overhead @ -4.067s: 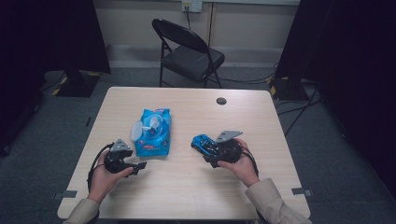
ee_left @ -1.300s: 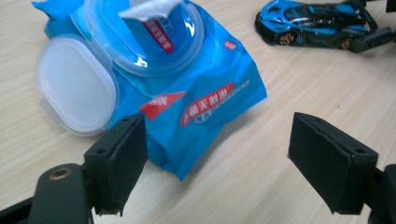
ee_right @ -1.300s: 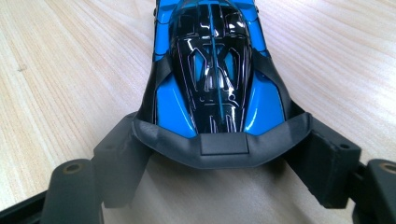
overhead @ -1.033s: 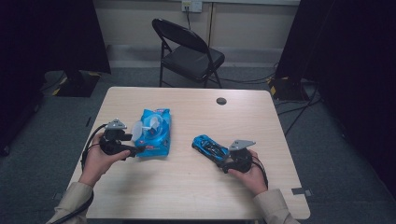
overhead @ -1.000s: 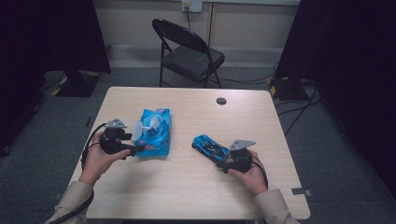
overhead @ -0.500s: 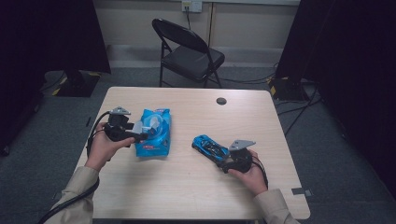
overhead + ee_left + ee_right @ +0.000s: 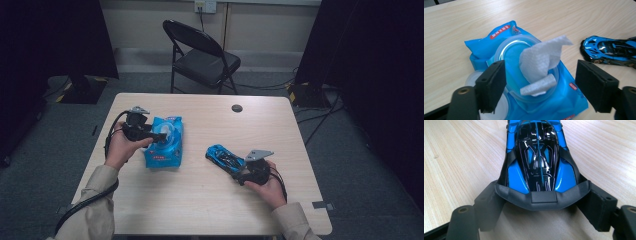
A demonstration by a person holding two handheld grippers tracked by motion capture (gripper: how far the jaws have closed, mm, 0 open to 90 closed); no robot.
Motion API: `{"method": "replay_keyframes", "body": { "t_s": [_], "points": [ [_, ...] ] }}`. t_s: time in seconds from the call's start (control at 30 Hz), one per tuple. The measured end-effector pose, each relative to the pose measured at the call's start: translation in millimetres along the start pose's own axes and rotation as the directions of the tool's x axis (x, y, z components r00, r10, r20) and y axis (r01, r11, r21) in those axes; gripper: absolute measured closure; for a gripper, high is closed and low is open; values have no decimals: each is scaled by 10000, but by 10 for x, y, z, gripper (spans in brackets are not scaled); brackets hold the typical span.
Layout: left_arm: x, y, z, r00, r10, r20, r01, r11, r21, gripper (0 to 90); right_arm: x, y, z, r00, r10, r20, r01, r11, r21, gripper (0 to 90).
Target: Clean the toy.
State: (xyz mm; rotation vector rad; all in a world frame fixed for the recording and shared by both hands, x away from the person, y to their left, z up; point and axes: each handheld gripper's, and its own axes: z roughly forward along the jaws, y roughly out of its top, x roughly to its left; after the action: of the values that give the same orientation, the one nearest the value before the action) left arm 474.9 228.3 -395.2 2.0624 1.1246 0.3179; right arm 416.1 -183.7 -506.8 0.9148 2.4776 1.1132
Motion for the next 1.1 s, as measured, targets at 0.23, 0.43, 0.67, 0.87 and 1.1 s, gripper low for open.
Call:
{"method": "replay_keyframes", "body": {
  "t_s": [0.23, 0.43, 0.67, 0.87, 1.1],
  "points": [
    [41, 54, 88, 9996, -78, -271, 69, 9995, -314, 323, 2, 0, 0, 10000, -5, 11, 5, 10000, -3, 248],
    [45, 34, 165, 9999, 103, -12, -103, 9997, -233, 387, 1, 0, 0, 10000, -3, 7, 3, 10000, -1, 248],
    [33, 43, 246, 9999, -97, 143, 99, 9998, -150, 504, 1, 0, 0, 10000, -4, 9, 4, 10000, -3, 248],
    [24, 72, 295, 9989, -440, 161, 437, 9989, 180, 659, 1, 0, 0, 10000, -9, 9, 9, 10000, 1, 248],
    [49, 106, 234, 9943, -1061, 53, 1057, 9931, 509, 893, 0, 0, 0, 10000, -1, -2, 1, 10000, 0, 248]
  ]
}}
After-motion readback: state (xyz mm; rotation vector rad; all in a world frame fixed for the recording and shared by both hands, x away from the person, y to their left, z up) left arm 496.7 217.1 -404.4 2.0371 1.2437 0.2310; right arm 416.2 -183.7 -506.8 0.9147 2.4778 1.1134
